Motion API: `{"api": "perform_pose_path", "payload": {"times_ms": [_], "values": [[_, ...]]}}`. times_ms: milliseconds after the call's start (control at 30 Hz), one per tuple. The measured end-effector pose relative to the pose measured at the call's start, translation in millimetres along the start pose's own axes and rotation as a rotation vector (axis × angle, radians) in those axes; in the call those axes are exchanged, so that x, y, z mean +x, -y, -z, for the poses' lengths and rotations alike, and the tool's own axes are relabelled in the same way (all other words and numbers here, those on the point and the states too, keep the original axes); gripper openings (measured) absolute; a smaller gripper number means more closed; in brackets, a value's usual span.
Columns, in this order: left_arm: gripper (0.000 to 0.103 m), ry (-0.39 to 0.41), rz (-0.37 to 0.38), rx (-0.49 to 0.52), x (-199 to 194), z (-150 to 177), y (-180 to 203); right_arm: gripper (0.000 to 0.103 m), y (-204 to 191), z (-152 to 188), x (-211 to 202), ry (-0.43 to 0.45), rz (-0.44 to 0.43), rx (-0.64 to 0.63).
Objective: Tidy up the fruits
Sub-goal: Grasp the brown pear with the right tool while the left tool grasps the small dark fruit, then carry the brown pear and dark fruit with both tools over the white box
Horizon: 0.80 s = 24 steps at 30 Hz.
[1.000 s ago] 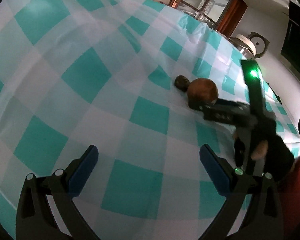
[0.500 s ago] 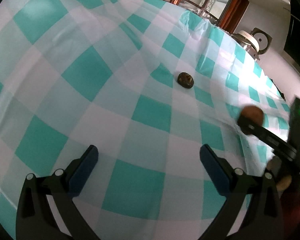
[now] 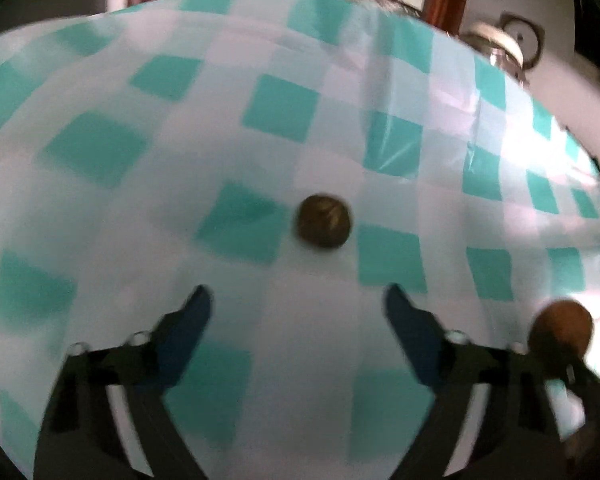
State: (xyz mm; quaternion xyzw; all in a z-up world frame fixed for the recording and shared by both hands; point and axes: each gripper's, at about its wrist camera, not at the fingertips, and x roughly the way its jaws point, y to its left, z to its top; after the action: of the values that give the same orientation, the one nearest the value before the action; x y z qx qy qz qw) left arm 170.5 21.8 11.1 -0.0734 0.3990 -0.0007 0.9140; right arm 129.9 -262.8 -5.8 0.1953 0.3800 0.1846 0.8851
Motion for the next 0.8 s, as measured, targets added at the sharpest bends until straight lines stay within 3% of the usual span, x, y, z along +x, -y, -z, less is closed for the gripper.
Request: {"api": "perform_pose_path", "payload": {"times_ms": [67, 167, 267, 333, 400, 567, 700, 800], "values": [[0.070, -0.027, -0.010, 0.010, 20, -15, 10, 0.060, 0, 0, 1, -0.004, 0.001, 0.000], [0.068, -0.060, -0.036, 0.017, 42, -31, 17, 0.060, -2, -1, 3, -0.010, -0.006, -0.006], [0.047, -0.074, -0.142, 0.100, 53, -37, 30, 0.060, -1, -1, 1, -0.009, -0.013, -0.006], [0.041, -0.077, -0.134, 0.143, 50, -32, 37, 0.060, -1, -1, 1, -0.006, -0.018, -0.005], [0.041, -0.056, -0.151, 0.176, 34, -13, 43, 0.060, -2, -1, 1, -0.002, -0.019, -0.004], [0.041, -0.016, -0.024, 0.143, -34, 52, 37, 0.060, -2, 0, 2, -0.001, -0.022, -0.007], [0.041, -0.010, 0.021, 0.062, -70, 95, 15, 0.060, -2, 0, 2, -0.004, -0.022, -0.009], [0.041, -0.006, 0.030, -0.002, -78, 103, 0, 0.060, -2, 0, 2, -0.005, -0.023, -0.009]]}}
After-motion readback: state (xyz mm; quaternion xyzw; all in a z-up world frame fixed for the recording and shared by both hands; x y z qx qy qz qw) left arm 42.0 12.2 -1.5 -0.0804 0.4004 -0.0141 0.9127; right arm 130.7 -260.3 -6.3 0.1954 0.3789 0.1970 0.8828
